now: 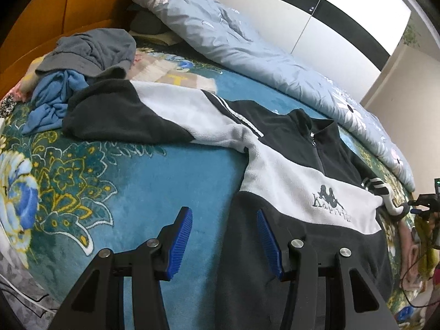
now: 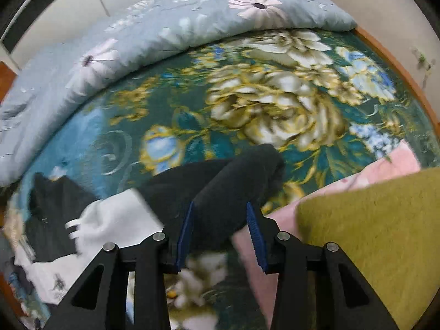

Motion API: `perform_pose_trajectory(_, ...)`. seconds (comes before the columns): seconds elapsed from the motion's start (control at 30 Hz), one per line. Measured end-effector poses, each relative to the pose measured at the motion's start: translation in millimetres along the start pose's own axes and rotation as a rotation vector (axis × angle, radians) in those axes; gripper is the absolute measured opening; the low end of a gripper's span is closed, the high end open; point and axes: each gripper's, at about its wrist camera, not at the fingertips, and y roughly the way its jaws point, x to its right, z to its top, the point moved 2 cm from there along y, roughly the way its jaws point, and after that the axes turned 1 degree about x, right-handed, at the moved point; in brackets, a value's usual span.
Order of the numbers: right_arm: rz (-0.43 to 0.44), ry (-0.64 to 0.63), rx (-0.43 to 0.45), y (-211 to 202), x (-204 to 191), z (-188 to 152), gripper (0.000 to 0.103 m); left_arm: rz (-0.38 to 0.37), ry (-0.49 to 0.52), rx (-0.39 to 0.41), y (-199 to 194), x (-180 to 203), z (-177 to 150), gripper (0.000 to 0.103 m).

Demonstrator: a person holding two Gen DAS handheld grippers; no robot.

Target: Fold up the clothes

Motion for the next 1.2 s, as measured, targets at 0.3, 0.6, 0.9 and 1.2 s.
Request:
perform_pose_trajectory(0.3,0.181,0.213,-0.070,39.1,-1.1,-4.2,0.008,0.014,0.001,0.009,-6.7,-5.7,-1.4,0.053)
perform_pose_trajectory(0.6,0.279,0.328,0.220,18.4,-2.2,80.4,0.008,0.068,-0.022,0.022,-5.9,-15.3,3.9,0.053)
perform_pose_trajectory(0.9,0.345,0.311,0.208,81.3,-10.3,95.9,0.026,0.113,-0.014,-0.005,3.4,-20.6,5.7,0.053)
perform_pose_trajectory(1.2,0.126,0.353,0.328,45.1,53.0,80.0,0.047,0.094,-0.021,-0.008,6.7,-20.6,0.4,0.053)
